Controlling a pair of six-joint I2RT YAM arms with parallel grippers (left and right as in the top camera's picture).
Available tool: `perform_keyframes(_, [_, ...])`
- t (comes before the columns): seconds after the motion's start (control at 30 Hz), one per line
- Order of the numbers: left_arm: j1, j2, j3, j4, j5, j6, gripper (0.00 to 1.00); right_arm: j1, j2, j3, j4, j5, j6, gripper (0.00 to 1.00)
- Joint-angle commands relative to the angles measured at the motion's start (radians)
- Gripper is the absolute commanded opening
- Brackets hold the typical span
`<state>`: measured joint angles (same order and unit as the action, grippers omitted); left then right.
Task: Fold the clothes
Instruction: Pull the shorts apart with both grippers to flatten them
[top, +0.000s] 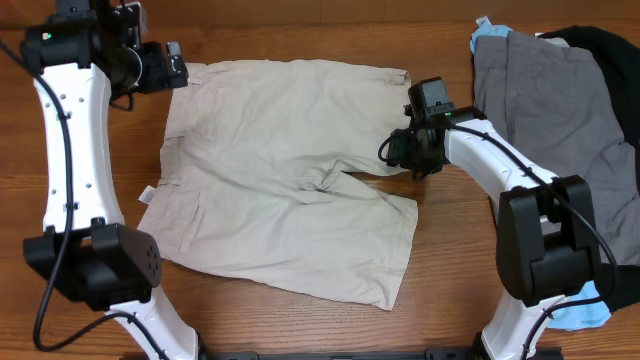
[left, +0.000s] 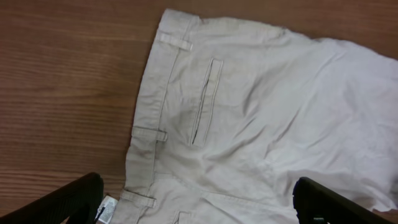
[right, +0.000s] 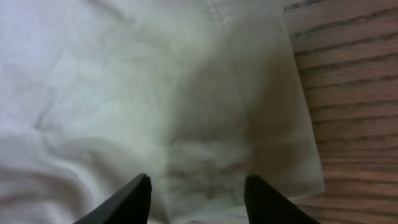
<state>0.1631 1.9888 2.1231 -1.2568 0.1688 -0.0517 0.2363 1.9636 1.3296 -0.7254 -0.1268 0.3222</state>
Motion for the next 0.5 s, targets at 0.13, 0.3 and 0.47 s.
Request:
perform_keyframes(0.13, [-0.010,0.094,0.006,-0.025,-0.011,0.030,1.00,-0.005,0.105,0.013,0.018,0.034,0.012,0.27])
perform_keyframes(0.3, [-0.010,0.112,0.006,-0.026,-0.023,0.031,1.00,-0.044,0.126,0.012,0.037,0.104,0.048,0.21])
perform_keyframes(0.47, [-0.010,0.113,0.006,-0.019,-0.023,0.053,1.00,-0.132,0.126,0.012,0.052,0.108,0.048,0.21])
